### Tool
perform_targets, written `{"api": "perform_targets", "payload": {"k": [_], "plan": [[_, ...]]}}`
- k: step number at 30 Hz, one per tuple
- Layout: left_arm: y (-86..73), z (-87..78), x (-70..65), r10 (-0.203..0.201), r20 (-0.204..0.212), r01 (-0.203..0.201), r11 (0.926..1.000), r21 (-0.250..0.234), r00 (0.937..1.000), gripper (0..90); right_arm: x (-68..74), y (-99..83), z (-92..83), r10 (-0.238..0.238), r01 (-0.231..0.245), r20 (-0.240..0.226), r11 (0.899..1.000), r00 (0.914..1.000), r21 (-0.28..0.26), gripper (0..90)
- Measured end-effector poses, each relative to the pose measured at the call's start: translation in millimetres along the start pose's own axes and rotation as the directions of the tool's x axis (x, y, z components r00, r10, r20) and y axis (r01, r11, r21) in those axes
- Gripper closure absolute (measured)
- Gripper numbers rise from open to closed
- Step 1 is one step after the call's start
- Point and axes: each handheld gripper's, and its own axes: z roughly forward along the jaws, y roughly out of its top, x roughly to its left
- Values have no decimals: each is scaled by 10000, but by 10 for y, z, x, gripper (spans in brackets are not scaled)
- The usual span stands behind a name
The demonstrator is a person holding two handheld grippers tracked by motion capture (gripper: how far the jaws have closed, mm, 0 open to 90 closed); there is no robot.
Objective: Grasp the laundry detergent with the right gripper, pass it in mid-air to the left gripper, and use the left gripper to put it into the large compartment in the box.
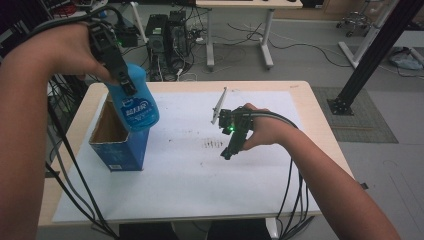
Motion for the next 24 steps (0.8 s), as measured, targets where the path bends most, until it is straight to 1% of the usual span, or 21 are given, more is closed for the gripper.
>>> {"api": "perform_targets", "payload": {"k": [1,2,3,4,5,6,7,8,9,10,11,12,13,15,19,20,21,24], "plan": [[-86,-68,64,-446,-66,445,9989,-158,9990,382,-19,-9,11,33,-33,-49,10000,10000,14,134],[-86,-68,64,-446,-66,445,9989,-158,9990,382,-19,-9,11,33,-33,-49,10000,10000,14,134],[-141,-115,110,-649,-91,647,9977,-194,9979,383,-26,-11,19,78,-77,-45,9999,10000,91,134],[-170,-135,128,-752,-102,749,9969,-230,9971,383,-29,-11,21,83,-81,-108,9999,9999,135,134],[-170,-135,128,-752,-102,749,9969,-230,9971,383,-29,-11,21,83,-81,-108,9999,9999,135,134],[-230,-170,176,-1030,-109,1026,9942,-314,9946,383,-32,-7,30,61,-59,-118,9998,9999,203,134],[-230,-170,176,-1030,-109,1026,9942,-314,9946,383,-32,-7,30,61,-59,-118,9998,9999,203,134],[-283,-190,215,-1228,-180,1222,9920,-320,9923,382,-35,-1,38,54,-51,-135,9996,9999,278,134],[-283,-190,215,-1228,-180,1222,9920,-320,9923,383,-36,2,40,46,-41,-153,9995,9999,321,134],[-334,-205,249,-1396,-251,1387,9897,-341,9899,382,-38,6,42,27,-22,-150,9994,9999,334,134],[-334,-205,249,-1396,-251,1387,9897,-341,9899,383,-38,6,42,27,-22,-150,9994,9999,334,134],[-385,-216,284,-1548,-239,1538,9873,-387,9877,383,-37,14,46,75,-68,-188,9993,9998,369,134],[-385,-216,284,-1548,-239,1538,9873,-387,9877,382,-37,14,46,75,-68,-188,9993,9998,369,134],[-450,-225,336,-1773,-254,1762,9835,-400,9838,382,-40,26,58,23,-17,-186,9994,9998,349,134],[-500,-216,390,-2117,-449,2100,9768,-410,9763,383,-32,43,84,100,-92,-172,9989,9998,449,134],[-506,-208,404,-2179,-482,2161,9755,-398,9748,383,-36,46,93,67,-59,-168,9990,9998,454,134],[-506,-208,404,-2179,-482,2161,9755,-398,9748,382,-36,46,93,67,-59,-168,9990,9998,454,134],[-523,-170,442,-2384,-561,2370,9710,-310,9695,383,-31,53,106,114,-103,-192,9985,9998,535,134]]}}
